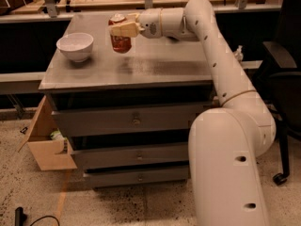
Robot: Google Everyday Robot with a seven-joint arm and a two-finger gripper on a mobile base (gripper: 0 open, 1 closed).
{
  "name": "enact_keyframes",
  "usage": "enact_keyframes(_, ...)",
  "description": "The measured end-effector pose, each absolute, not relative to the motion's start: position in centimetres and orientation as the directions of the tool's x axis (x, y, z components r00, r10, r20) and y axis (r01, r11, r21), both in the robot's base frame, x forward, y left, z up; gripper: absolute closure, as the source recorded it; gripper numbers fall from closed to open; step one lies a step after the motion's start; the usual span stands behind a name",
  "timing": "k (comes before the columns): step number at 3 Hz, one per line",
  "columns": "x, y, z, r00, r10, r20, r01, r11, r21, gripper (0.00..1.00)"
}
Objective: Move coke can near white bowl
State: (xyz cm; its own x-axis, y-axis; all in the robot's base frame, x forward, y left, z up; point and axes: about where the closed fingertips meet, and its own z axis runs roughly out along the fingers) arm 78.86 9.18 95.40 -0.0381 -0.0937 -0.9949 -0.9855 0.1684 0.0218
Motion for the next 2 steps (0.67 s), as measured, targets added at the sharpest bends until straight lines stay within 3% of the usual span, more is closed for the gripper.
enact_keyframes(2,78.1,14.8,93.6,-0.055,-0.099,-0.994,-0.996,0.073,0.048,0.53)
